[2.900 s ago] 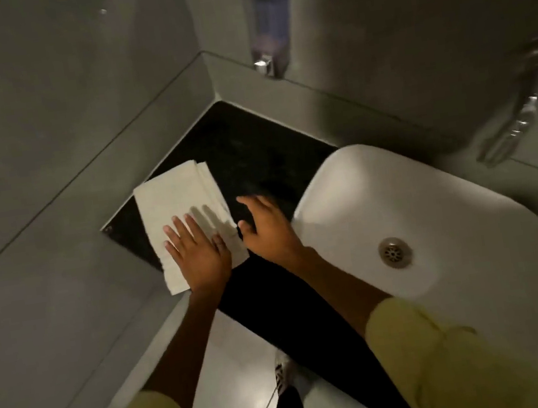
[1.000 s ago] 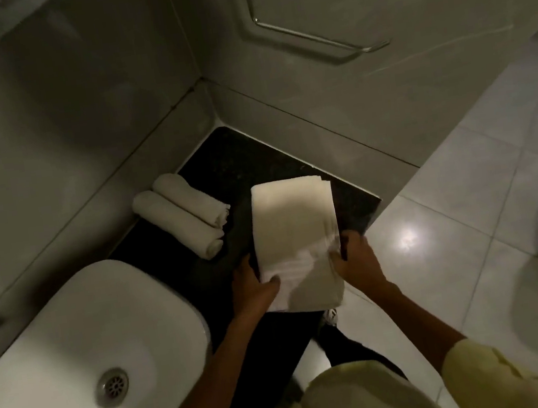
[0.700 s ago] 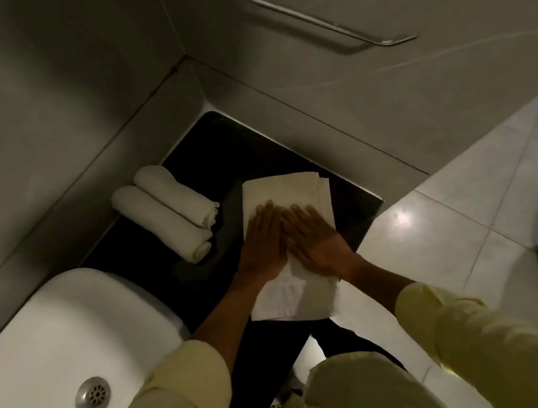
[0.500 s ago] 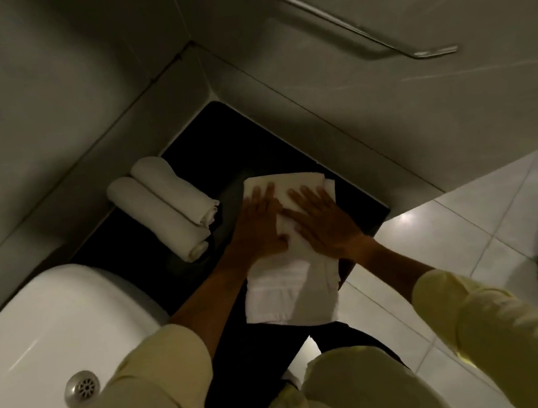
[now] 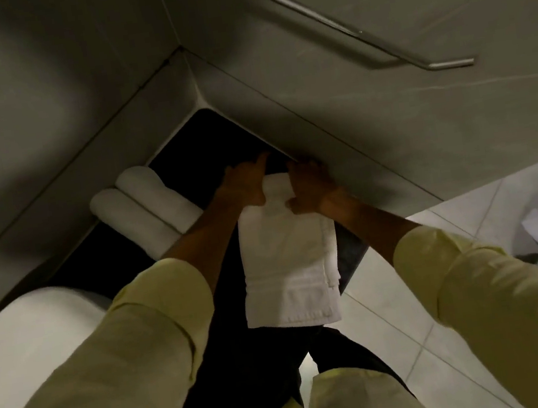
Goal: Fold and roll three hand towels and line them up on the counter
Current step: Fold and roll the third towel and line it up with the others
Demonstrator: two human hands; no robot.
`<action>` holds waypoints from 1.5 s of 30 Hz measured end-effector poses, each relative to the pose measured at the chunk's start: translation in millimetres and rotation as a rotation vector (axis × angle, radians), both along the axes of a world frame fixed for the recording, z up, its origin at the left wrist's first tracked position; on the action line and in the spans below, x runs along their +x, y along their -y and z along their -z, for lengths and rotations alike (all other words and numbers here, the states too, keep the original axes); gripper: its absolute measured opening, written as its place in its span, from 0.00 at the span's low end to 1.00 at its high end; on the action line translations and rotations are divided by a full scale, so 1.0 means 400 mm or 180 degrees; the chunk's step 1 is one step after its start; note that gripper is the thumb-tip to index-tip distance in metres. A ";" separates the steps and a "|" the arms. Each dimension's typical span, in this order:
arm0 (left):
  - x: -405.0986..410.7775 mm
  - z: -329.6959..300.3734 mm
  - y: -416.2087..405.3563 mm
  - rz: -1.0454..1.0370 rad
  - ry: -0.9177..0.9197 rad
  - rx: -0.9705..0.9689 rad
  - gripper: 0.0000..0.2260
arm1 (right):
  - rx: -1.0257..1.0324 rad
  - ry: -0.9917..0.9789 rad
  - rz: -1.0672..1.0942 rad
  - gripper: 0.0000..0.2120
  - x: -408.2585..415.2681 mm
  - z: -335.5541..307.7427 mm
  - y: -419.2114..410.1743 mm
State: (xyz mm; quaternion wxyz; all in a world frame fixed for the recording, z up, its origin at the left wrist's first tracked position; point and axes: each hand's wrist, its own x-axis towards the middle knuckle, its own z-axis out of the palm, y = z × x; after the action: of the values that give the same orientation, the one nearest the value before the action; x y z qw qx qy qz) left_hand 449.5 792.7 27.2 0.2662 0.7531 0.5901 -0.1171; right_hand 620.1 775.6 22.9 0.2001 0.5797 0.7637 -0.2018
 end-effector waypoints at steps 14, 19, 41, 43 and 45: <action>-0.010 0.019 0.209 0.0176 0.0425 0.0515 0.20 | 0.1545 -0.0241 -0.0782 0.16 0.082 0.016 0.129; -0.018 0.049 0.245 0.0434 0.0062 0.0677 0.24 | 0.1352 -0.0486 -0.0413 0.26 0.117 0.050 0.232; -0.017 0.063 0.349 0.0563 0.0281 0.1622 0.18 | 0.1842 -0.0593 -0.0291 0.13 0.101 0.039 0.294; -0.021 0.094 0.399 0.0832 -0.0058 0.1687 0.20 | 0.1732 -0.0608 -0.0097 0.19 0.101 0.060 0.361; -0.021 0.100 0.439 0.1008 -0.0186 0.1594 0.21 | 0.1415 -0.0706 0.0134 0.24 0.101 0.063 0.406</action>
State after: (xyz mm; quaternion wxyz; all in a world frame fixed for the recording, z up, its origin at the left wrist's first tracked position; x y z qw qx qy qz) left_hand 441.0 617.2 -12.9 0.0335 0.8743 0.4833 -0.0295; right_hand 660.6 613.3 -2.1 -0.0216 0.5995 0.7944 -0.0953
